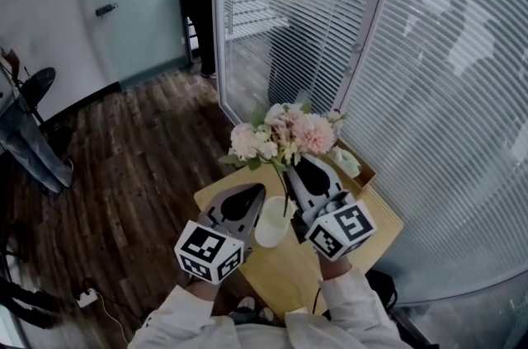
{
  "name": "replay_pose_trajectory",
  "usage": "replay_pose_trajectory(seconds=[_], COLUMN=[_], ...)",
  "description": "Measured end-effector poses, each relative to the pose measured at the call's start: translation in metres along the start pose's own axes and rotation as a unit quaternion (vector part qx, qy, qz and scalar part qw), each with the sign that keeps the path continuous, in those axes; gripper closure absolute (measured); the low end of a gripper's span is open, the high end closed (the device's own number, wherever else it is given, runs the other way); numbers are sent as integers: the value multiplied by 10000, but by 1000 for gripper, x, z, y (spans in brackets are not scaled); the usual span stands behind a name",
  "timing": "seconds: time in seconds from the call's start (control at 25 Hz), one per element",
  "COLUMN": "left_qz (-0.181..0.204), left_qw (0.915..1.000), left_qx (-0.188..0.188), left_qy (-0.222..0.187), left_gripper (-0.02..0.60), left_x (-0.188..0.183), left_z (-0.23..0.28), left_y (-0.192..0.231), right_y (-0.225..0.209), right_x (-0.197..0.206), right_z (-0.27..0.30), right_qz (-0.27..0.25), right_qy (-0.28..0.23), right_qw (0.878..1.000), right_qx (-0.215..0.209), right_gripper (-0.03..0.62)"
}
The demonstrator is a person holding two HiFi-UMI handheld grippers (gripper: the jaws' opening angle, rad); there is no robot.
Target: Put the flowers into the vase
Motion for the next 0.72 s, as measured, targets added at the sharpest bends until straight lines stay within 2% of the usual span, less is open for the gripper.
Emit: replay_pose_trajectory(seconds=[0.48,0.72], left_qz=[-219,-407], left_qw=[9993,9984], left_qx=[133,55], left_qy=[276,400], left_gripper=[572,572], left_x=[28,44], left_z=[-8,-13], left_y=[-7,-8], right_y=[4,-2], right_x=[38,55], right_z=[-25,-40], right_qz=[273,397], right_qy=[244,448], right_qw=[9991,9976], right_qx=[214,355], right_gripper=[530,530])
Point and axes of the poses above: the fingertips, and each gripper's own axes: z forward along the fingers, y to its left, x out of its underside, the point moved 4 cm from there along -z, backward along the fingers, and after that the axes turned 5 degrees about x, right-handed, at the moved point
